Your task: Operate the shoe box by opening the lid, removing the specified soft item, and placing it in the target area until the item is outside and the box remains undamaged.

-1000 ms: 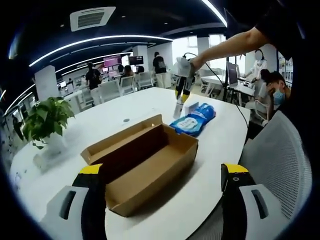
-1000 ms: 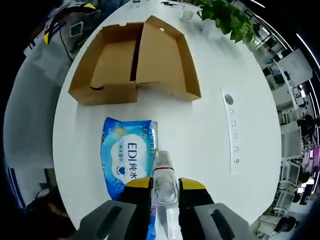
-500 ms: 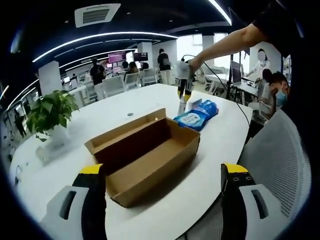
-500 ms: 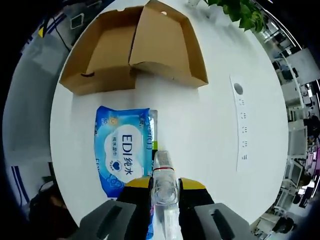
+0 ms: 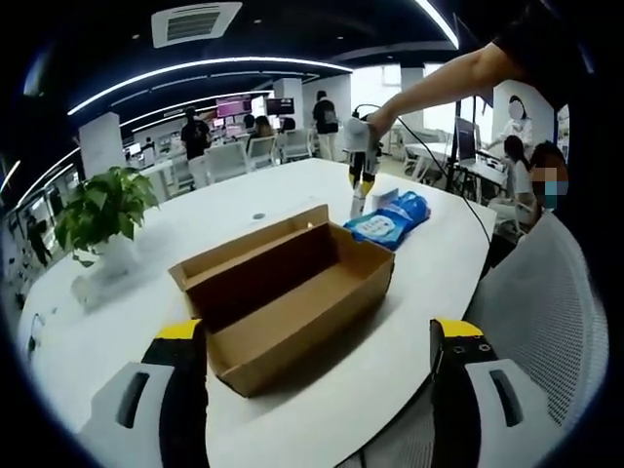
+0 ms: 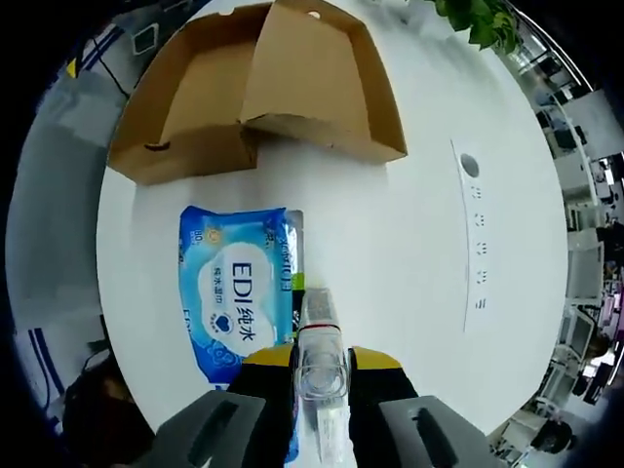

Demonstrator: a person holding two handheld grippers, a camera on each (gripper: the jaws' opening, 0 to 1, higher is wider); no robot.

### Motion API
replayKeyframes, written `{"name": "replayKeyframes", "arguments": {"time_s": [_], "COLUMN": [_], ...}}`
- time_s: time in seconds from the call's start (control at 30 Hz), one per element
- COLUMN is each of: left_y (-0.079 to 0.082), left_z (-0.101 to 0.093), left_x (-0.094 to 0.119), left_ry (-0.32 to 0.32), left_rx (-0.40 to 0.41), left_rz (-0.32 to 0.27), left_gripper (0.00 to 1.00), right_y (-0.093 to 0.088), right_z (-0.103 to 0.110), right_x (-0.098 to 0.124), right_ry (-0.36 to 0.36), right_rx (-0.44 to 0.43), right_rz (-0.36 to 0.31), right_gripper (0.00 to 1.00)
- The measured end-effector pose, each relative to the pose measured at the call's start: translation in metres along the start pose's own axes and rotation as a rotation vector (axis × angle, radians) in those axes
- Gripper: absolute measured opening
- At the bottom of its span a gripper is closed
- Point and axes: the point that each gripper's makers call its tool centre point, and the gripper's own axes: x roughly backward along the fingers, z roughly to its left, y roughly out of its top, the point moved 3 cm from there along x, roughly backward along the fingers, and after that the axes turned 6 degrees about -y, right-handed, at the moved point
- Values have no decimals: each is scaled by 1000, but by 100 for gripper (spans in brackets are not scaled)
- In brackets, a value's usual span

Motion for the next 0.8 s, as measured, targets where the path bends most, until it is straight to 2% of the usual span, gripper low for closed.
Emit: {"name": "replayKeyframes", "arguments": {"time_s": [0.17, 0.5, 0.8], "left_y": [0, 1, -4], "left_z": [1, 4, 4], "left_x": [-1, -2, -2], "left_ry": [-1, 0, 3], "left_rx": [3, 12, 31], "left_rz": [1, 0, 1], "left_gripper": [98, 98, 96], "right_y": [-4, 7, 9], "right_z": [-3, -6, -8], "right_x": [-3, -2, 0], "right_ry": [-4, -2, -26], "right_rx": [-3, -9, -5], "right_rz": [21, -13, -24], "right_gripper": [16, 17, 17]}}
